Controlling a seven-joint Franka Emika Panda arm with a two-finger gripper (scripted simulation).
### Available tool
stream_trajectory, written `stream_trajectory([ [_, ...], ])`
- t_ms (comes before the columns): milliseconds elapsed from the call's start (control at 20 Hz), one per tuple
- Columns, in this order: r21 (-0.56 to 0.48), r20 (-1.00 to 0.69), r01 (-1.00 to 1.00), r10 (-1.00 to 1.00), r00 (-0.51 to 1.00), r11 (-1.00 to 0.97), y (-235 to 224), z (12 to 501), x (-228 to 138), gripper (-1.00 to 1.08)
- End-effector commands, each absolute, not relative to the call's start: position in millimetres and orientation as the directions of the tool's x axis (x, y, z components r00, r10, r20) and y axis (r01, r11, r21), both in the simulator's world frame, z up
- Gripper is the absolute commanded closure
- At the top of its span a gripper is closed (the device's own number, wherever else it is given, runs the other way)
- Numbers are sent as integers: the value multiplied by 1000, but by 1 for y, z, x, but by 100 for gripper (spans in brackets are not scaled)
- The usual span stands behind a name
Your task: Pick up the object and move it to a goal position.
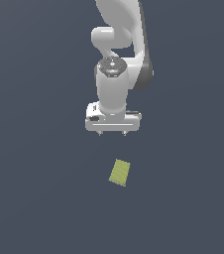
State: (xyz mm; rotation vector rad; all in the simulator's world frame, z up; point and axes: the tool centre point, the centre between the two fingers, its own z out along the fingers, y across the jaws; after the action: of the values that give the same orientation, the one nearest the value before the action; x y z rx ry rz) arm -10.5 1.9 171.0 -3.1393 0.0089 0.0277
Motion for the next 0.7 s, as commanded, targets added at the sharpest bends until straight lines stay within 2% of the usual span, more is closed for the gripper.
stream_trajectory([
  [0,-2,-16,12,12,1000,-1000,8,170,-10,-92],
  [650,-2,-14,-43,-43,999,-999,11,157,9,-92],
])
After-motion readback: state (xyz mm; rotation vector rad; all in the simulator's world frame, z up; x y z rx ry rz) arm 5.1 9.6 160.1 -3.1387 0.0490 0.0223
